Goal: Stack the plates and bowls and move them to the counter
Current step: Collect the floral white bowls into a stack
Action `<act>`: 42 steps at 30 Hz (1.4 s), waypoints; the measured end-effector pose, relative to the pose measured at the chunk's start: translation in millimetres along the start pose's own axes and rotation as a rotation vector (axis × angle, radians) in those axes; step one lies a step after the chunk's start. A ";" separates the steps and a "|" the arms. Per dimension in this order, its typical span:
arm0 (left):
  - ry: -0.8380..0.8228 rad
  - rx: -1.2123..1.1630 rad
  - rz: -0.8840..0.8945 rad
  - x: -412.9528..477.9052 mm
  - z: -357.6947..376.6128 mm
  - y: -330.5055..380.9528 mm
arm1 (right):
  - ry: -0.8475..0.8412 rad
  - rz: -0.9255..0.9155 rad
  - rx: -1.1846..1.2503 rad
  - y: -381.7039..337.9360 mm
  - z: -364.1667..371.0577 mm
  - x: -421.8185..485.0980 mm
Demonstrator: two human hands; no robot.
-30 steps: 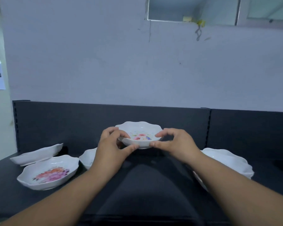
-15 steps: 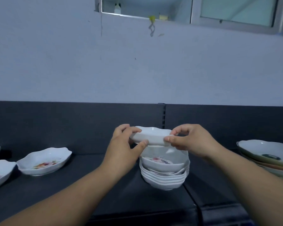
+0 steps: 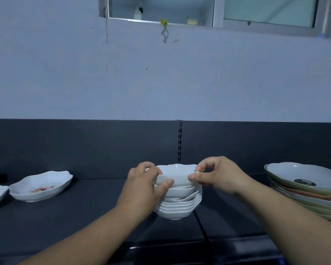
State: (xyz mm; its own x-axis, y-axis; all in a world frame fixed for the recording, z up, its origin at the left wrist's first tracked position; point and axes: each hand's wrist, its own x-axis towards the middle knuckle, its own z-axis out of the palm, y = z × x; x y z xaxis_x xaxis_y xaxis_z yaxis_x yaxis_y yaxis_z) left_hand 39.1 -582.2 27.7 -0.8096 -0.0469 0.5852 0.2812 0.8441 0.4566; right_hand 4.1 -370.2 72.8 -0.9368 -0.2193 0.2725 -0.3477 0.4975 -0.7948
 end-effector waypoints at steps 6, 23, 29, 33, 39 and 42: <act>0.009 -0.058 0.058 -0.9 9.9 18.4 | 0.017 -0.018 0.067 8.8 -10.1 3.3; -0.035 -0.069 0.107 -4.6 14.6 20.6 | 0.099 -0.074 0.131 22.6 -10.2 6.2; 0.074 -0.058 0.139 -6.4 -8.2 -0.4 | 0.159 -0.128 0.177 -10.8 4.9 7.6; 0.162 -0.008 0.080 -6.6 -39.3 -33.4 | 0.126 -0.175 0.138 -45.1 31.1 12.0; 0.213 0.023 -0.068 -18.5 -88.7 -103.2 | 0.059 -0.215 0.102 -94.3 98.0 21.4; 0.236 0.039 -0.128 -25.4 -118.0 -138.9 | 0.020 -0.229 0.091 -117.2 139.0 30.1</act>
State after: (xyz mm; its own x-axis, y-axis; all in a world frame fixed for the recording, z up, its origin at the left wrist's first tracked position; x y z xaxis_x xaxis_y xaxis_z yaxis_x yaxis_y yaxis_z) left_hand 81.4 -761.3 28.4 -0.6931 -0.2737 0.6669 0.1612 0.8429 0.5134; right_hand 22.0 -551.7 98.8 -0.8348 -0.3002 0.4616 -0.5472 0.3585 -0.7564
